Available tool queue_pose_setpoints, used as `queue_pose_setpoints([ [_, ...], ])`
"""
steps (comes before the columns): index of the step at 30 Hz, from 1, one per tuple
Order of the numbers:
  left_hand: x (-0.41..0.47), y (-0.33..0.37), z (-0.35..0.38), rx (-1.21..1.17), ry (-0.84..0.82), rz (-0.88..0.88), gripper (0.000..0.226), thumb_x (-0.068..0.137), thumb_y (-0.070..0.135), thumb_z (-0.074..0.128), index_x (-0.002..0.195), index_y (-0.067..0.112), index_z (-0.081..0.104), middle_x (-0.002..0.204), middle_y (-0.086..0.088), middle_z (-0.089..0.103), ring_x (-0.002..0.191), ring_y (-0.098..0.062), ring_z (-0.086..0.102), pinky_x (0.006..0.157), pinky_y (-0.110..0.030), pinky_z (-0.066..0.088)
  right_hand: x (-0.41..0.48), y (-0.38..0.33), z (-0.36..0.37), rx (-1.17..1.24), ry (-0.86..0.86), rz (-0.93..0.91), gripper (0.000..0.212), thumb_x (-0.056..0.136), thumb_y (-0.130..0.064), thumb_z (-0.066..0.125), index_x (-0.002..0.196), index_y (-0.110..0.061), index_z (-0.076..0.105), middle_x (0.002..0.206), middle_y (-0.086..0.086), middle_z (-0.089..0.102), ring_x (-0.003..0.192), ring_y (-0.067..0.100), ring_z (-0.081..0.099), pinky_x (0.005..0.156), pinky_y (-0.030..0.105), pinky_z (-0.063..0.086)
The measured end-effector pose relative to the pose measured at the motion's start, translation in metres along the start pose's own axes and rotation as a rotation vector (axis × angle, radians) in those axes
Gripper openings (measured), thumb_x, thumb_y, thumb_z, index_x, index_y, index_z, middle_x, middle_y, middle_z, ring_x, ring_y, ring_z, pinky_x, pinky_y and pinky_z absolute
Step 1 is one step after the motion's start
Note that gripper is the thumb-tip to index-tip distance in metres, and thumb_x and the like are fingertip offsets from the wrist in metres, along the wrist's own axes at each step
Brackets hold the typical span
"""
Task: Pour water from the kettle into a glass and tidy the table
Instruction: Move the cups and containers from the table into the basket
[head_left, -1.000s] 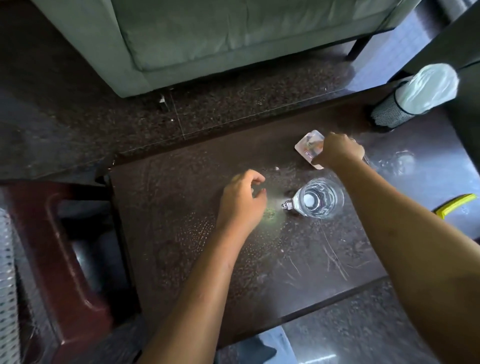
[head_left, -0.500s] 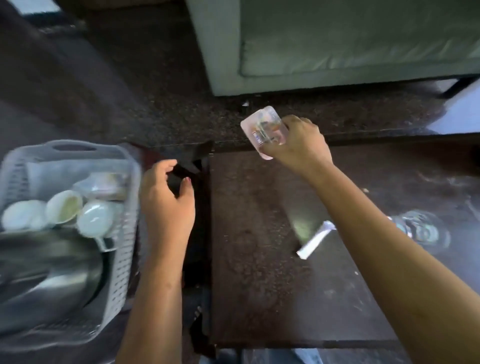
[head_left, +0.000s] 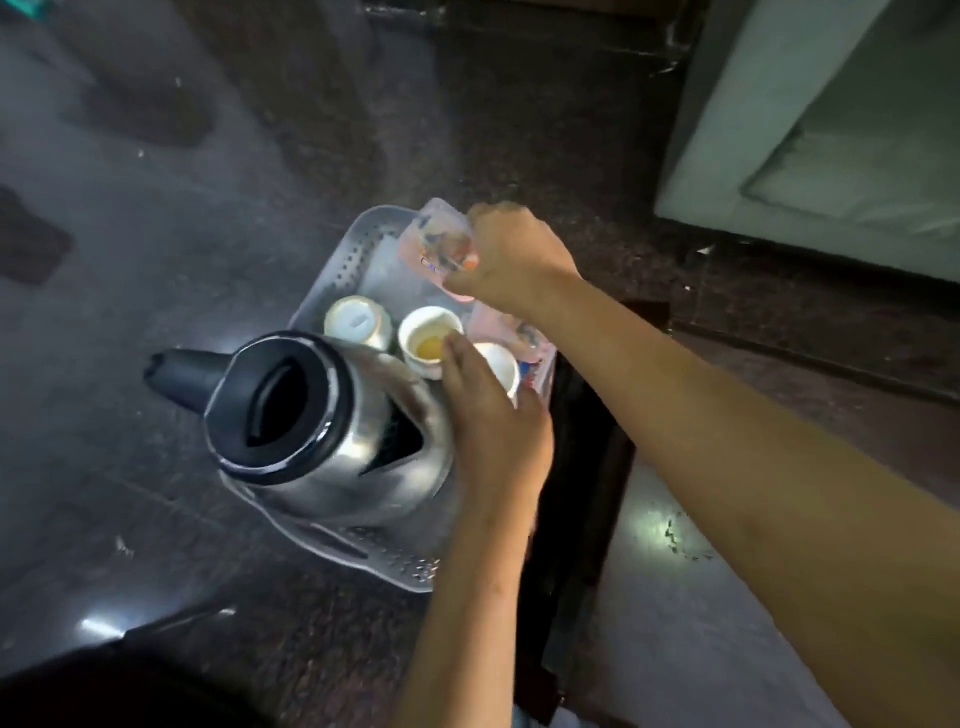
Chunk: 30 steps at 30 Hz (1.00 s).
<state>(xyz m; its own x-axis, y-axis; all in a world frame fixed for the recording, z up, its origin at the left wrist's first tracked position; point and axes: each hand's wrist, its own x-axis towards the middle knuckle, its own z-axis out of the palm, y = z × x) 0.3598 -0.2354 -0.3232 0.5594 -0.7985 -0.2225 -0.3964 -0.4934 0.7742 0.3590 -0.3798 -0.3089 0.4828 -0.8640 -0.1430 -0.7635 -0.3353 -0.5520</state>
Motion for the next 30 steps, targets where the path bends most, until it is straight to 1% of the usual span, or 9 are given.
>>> queue_pose_setpoints([
  [4, 0.003, -0.006, -0.005, 0.02, -0.071, -0.031, 0.078, 0.091, 0.01, 0.054, 0.147, 0.0, 0.001, 0.158, -0.012, -0.001, 0.146, -0.022, 0.005, 0.119, -0.031, 0.011, 0.031, -0.024, 0.022, -0.153, -0.065, -0.012, 0.046, 0.075, -0.033, 0.068, 0.115, -0.013, 0.058, 0.117, 0.012, 0.062, 0.106, 0.032, 0.061, 0.079, 0.032, 0.048],
  [11, 0.009, -0.01, -0.01, -0.029, -0.115, -0.024, 0.079, 0.09, 0.009, 0.053, 0.147, -0.001, -0.001, 0.158, -0.012, -0.009, 0.147, -0.02, -0.003, 0.119, -0.035, 0.013, 0.048, -0.032, 0.055, -0.29, -0.172, -0.044, 0.048, 0.081, -0.027, 0.069, 0.123, -0.009, 0.053, 0.123, 0.016, 0.059, 0.112, 0.033, 0.058, 0.084, 0.036, 0.049],
  [14, 0.012, -0.01, -0.008, -0.012, -0.13, -0.036, 0.081, 0.091, 0.013, 0.053, 0.147, 0.0, -0.003, 0.158, -0.011, -0.011, 0.147, -0.019, -0.005, 0.119, -0.036, 0.01, 0.05, -0.031, 0.062, -0.319, -0.205, -0.03, 0.045, 0.081, -0.024, 0.071, 0.12, -0.008, 0.055, 0.122, 0.015, 0.058, 0.11, 0.034, 0.058, 0.074, 0.034, 0.045],
  [16, 0.016, -0.011, -0.007, 0.007, -0.138, -0.051, 0.081, 0.091, 0.014, 0.053, 0.147, 0.001, -0.003, 0.158, -0.01, -0.012, 0.147, -0.02, -0.005, 0.119, -0.036, 0.01, 0.053, -0.03, 0.062, -0.311, -0.222, -0.019, 0.046, 0.079, -0.028, 0.073, 0.118, -0.009, 0.057, 0.12, 0.015, 0.059, 0.108, 0.033, 0.059, 0.074, 0.034, 0.045],
  [18, 0.019, -0.01, -0.006, 0.002, -0.141, -0.061, 0.081, 0.091, 0.013, 0.054, 0.148, 0.001, -0.002, 0.158, -0.01, -0.011, 0.147, -0.02, -0.004, 0.12, -0.035, 0.01, 0.057, -0.027, 0.06, -0.256, -0.243, -0.01, 0.056, 0.076, -0.037, 0.075, 0.121, -0.009, 0.056, 0.121, 0.013, 0.059, 0.109, 0.032, 0.058, 0.084, 0.036, 0.047],
  [21, 0.022, -0.008, -0.005, 0.024, -0.112, -0.059, 0.08, 0.089, 0.011, 0.055, 0.148, 0.001, 0.002, 0.159, -0.01, -0.005, 0.146, -0.021, 0.0, 0.119, -0.025, 0.003, 0.059, -0.022, 0.052, -0.165, -0.283, -0.005, 0.063, 0.08, -0.046, 0.068, 0.128, -0.01, 0.053, 0.125, 0.012, 0.059, 0.113, 0.029, 0.056, 0.09, 0.034, 0.045],
  [25, 0.015, 0.001, 0.003, 0.065, -0.058, 0.07, 0.066, 0.088, 0.007, 0.053, 0.146, 0.002, 0.021, 0.158, -0.011, 0.008, 0.146, -0.021, 0.009, 0.11, -0.012, 0.001, 0.034, -0.001, 0.023, 0.185, -0.054, 0.04, 0.04, 0.086, -0.038, 0.063, 0.117, -0.013, 0.063, 0.101, 0.004, 0.065, 0.09, 0.015, 0.059, 0.082, 0.027, 0.048],
  [28, -0.003, 0.017, 0.019, 0.039, -0.091, 0.211, 0.058, 0.086, 0.002, 0.05, 0.142, 0.008, 0.038, 0.154, -0.006, 0.027, 0.141, -0.018, 0.025, 0.115, -0.023, 0.02, -0.021, 0.04, -0.005, 0.448, 0.221, 0.138, 0.029, 0.088, -0.031, 0.062, 0.113, -0.018, 0.066, 0.094, -0.005, 0.066, 0.079, 0.0, 0.059, 0.069, 0.003, 0.045],
  [30, -0.022, 0.023, 0.036, 0.054, -0.142, 0.307, 0.052, 0.083, 0.0, 0.051, 0.135, 0.008, 0.048, 0.143, -0.009, 0.045, 0.133, -0.021, 0.04, 0.112, -0.027, 0.029, -0.067, 0.077, -0.018, 0.485, 0.363, 0.266, 0.023, 0.088, -0.028, 0.062, 0.109, -0.02, 0.068, 0.092, -0.012, 0.064, 0.076, -0.008, 0.057, 0.066, -0.003, 0.039],
])
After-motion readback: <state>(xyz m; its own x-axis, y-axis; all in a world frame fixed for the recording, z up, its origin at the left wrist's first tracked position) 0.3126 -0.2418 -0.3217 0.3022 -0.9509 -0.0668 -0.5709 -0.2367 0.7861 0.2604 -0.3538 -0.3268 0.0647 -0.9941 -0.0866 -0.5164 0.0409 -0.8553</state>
